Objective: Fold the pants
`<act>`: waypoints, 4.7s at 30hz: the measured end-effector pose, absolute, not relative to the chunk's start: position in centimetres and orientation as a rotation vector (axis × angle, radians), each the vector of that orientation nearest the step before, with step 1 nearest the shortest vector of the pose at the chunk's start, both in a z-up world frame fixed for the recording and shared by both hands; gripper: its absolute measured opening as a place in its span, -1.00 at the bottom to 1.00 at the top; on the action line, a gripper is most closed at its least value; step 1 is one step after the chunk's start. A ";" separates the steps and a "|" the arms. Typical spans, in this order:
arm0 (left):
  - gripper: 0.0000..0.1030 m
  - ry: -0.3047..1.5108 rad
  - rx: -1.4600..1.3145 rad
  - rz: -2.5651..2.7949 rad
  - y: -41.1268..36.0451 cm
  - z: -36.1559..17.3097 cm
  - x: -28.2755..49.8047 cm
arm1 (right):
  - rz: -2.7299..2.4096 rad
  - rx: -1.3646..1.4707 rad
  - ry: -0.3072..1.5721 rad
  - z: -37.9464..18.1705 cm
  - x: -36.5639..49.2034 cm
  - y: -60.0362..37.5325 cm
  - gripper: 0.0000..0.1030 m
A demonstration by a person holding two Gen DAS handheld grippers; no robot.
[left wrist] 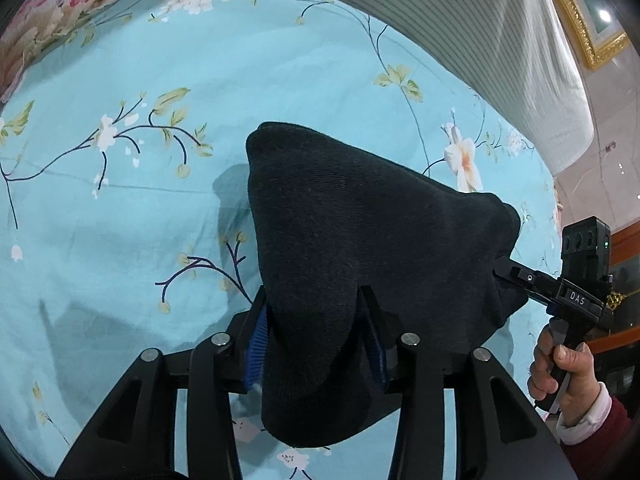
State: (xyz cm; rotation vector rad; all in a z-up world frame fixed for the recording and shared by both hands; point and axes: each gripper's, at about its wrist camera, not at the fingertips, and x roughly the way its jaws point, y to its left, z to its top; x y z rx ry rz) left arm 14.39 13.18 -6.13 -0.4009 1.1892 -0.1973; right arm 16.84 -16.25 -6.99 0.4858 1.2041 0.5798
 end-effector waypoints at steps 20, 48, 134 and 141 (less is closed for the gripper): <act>0.36 1.141 -0.225 -0.006 12.2 -3.3 11.7 | 0.447 0.351 1.115 -4.1 14.1 -17.0 0.13; 0.57 1.065 -0.157 0.041 10.5 -1.0 5.5 | 0.409 0.063 0.926 0.0 7.3 -11.3 0.65; 0.63 0.940 0.001 0.159 8.6 -2.6 4.3 | 0.465 -0.019 0.848 -2.4 5.7 -8.2 0.69; 0.63 0.941 -0.003 0.156 8.7 -2.6 4.5 | 0.467 -0.018 0.850 -2.5 5.8 -8.3 0.69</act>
